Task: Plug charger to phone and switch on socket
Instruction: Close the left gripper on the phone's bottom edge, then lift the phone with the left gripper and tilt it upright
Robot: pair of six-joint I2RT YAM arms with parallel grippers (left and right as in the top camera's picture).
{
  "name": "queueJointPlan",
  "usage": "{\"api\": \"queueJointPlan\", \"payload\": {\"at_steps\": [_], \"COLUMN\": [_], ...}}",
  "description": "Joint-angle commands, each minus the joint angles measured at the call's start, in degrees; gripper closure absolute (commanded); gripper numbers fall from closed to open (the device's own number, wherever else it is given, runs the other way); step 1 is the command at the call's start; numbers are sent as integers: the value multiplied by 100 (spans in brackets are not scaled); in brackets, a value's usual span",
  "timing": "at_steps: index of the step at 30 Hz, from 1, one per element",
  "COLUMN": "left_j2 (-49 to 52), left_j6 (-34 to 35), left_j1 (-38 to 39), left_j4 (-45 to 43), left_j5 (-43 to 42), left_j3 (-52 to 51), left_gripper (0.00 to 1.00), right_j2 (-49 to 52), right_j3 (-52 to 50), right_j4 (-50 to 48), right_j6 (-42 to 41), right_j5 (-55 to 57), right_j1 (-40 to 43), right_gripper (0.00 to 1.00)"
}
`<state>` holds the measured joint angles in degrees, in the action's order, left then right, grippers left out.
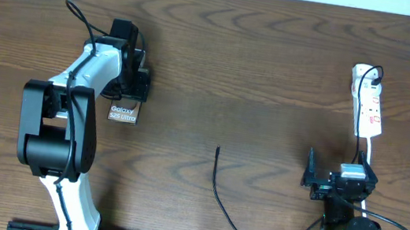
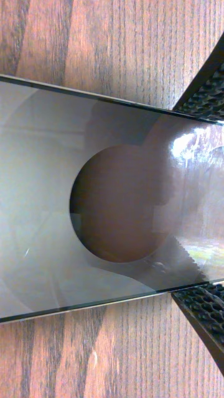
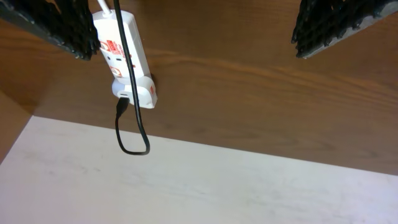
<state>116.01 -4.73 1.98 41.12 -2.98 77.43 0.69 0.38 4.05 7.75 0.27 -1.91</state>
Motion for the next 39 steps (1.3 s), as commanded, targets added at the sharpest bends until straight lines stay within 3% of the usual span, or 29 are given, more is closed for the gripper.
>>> {"api": "queueJointPlan", "payload": {"at_steps": [1, 9, 16, 19, 39], "left_j2": [90, 90, 90, 90, -109], "left_j6": [-17, -17, -17, -17, -15], "left_j1": [-13, -13, -13, -13, -13], "left_j4": [33, 31, 31, 31, 59], "left_j5": [66, 66, 68, 68, 66], "left_j3": [-50, -50, -50, -50, 127], "left_gripper": [46, 56, 86, 92, 93], "right_j2": [-35, -35, -35, -35, -35], "right_j3": [-7, -7, -7, -7, -7], "right_j4": [24, 24, 24, 24, 24], "right_j6": [2, 0, 2, 2, 2], "right_j5": [68, 68, 68, 68, 68], "right_j1": [-39, -39, -39, -39, -39], "right_gripper": [1, 1, 1, 1, 1]}}
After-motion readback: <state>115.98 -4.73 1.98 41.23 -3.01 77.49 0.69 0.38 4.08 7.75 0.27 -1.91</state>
